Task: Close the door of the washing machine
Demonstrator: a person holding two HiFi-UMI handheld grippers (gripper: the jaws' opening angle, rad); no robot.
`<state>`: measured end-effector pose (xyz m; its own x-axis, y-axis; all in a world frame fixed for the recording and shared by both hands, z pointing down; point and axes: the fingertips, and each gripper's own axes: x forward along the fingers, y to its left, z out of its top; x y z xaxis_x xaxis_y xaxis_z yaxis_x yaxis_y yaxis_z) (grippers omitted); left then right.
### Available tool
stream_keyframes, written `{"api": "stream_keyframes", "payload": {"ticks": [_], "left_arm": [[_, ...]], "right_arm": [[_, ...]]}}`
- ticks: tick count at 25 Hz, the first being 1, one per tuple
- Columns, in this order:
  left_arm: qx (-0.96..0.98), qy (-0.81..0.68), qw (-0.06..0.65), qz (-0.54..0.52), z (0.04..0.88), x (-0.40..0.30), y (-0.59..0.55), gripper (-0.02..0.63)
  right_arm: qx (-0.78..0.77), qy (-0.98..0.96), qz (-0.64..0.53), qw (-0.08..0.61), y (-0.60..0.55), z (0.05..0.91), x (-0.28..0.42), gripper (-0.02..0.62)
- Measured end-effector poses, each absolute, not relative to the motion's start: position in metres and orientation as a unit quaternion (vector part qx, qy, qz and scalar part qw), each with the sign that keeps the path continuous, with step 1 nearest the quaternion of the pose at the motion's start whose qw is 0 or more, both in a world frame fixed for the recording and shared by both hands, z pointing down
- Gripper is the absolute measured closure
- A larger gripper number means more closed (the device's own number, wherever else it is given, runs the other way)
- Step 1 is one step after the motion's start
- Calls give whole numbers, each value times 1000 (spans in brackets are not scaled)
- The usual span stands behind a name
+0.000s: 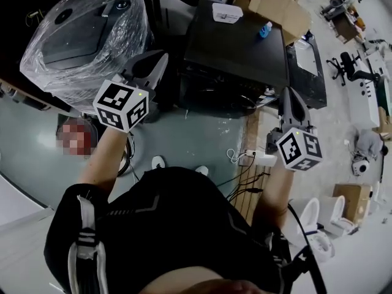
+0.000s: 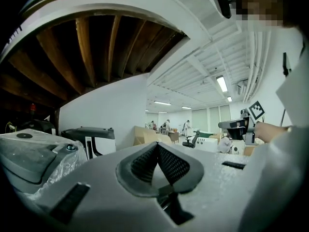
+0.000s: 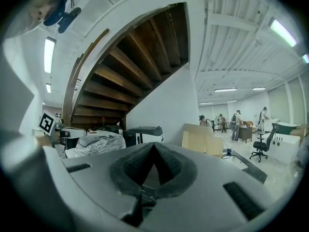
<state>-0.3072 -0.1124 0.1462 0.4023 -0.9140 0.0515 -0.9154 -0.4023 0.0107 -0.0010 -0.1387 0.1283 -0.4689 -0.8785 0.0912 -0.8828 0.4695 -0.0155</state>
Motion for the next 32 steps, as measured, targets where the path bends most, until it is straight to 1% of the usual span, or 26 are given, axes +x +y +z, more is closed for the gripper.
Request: {"api": "stream_keyframes", "payload": {"ticks": [5,11,20,28,32], "left_arm": [[827,-562,11,0,131,-325,-110,603],[835,-550,19,-20,121,-327,-112,603],[813,-582,-9,1,121,-328,-128,603],[813,-582,-2,12,124,-318,-137,603],[807,-589,-14,30,127,-313,-140,603]], "right_arm": [[529,-848,17,15,-132,105,-4,592],[535,-845,11,25,-133,105,-6,592],[536,-844,3,32,-138,104,1,592],[535,-844,-5,43,-140,104,2,592],[522,-852,2,31,-140,102,-1,592]]}}
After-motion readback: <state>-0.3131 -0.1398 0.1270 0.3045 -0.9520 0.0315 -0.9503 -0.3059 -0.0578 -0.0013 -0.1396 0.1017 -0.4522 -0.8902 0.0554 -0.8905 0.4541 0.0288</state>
